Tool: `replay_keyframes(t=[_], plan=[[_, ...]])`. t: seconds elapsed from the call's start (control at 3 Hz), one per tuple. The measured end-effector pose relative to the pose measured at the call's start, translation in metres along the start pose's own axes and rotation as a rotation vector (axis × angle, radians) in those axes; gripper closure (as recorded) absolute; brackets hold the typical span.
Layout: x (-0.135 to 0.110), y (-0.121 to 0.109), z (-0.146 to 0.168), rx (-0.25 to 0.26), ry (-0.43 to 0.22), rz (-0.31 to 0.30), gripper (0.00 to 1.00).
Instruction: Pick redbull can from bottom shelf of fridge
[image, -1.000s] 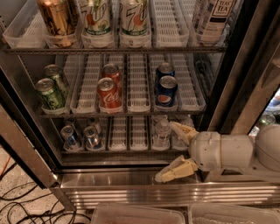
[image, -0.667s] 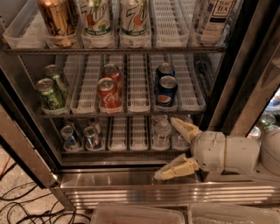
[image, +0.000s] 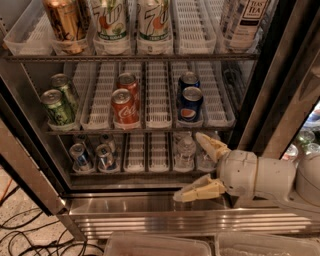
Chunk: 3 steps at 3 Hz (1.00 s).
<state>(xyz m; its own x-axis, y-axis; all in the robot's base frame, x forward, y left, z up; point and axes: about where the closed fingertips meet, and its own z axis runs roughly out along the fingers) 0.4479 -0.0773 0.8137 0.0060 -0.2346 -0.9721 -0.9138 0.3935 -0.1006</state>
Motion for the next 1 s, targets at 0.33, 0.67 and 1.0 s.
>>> replay_keyframes(t=[0.33,0.67,1.0], plan=[[0.009,0.008,0.029,0.039,-0.098,0.033,0.00],[0.032,0.027,0.075,0.063,-0.163,0.074,0.00],[0.065,0.040,0.116,0.078,-0.158,0.097,0.00]])
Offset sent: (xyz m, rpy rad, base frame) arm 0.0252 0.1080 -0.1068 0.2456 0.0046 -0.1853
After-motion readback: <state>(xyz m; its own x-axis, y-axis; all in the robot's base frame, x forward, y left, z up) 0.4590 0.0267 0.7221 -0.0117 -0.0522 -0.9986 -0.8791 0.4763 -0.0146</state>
